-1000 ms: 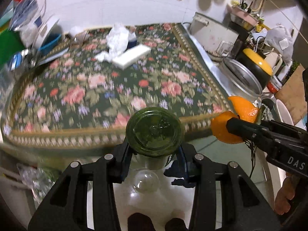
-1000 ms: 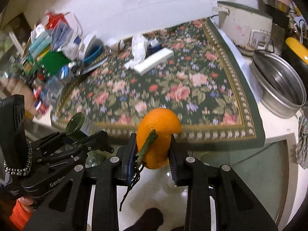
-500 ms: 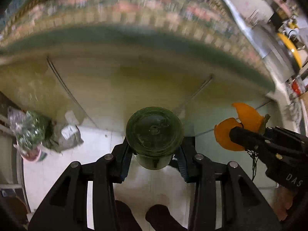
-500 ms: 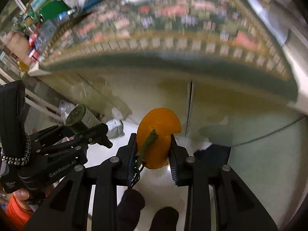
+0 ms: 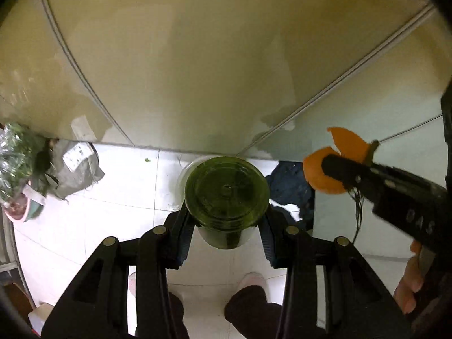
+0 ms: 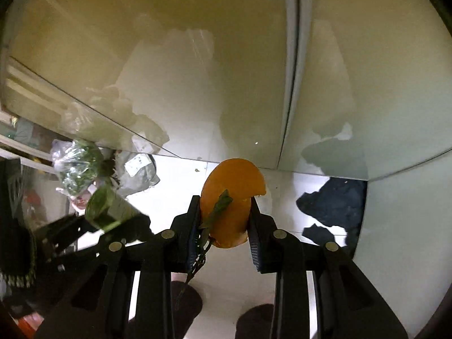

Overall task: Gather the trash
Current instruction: 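Carry the orange and green jar down toward the white floor bin with both tools, then open both grippers over the white bin, dropping the orange and jar, then raise both tools back up to the floral mat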

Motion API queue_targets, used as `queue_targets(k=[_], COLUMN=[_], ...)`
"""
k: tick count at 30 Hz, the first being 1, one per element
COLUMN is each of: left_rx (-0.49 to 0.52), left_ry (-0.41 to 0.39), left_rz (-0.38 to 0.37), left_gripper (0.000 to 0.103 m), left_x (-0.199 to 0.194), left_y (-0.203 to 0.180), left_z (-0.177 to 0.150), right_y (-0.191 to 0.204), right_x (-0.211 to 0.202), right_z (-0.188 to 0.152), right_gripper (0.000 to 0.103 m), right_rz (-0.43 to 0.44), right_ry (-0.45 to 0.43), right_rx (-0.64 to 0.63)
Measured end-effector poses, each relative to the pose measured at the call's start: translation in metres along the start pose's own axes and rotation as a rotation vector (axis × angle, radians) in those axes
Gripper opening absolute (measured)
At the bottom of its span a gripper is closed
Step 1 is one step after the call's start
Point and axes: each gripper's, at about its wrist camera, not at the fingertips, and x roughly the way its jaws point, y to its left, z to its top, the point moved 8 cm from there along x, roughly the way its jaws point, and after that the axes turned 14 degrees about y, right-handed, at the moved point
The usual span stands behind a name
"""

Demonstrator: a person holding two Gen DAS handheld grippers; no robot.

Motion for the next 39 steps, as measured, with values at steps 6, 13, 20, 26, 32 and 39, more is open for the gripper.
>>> queue_targets(k=[6,13,20,26,32,39], left_rx=[0.004,0.034,0.02,0.055,0.059,0.087], left_ry=[0.014,0.038,0.068,0.043,-0.014,-0.124], left_rz=[-0.011,-0.028,-0.015,0.056,0.063,0.063], left_gripper=[0.041,0.041,0.046,0.046,0.046,0.046], left_x=[0.049,0.082,0.089,0.038,-0.059,-0.197], left_y=[0.024,0.015,0.008,0.001,-0.012,-0.034], left_z=[0.0,0.006,0.011,0.001,-0.009,-0.016], right_y=[0.005,-0.004,-0.013,-0.011,0.007,0.043], right_x=[0.044,0.043,0.026,-0.014,-0.084,-0.197], right_z=[0.007,0.007,0.001,-0.009,-0.02,-0.026], right_gripper=[0.042,0.055,0.057,0.057,0.057,0.057], right_rz=[0.02,-0.027,-0.051,-0.074,-0.072,-0.086], right_ry=[0.014,-0.029,-0.055,-0.063,-0.087,-0.177], right_rx=[-0.026,-0.026,-0.009,0.001,0.009,0.009])
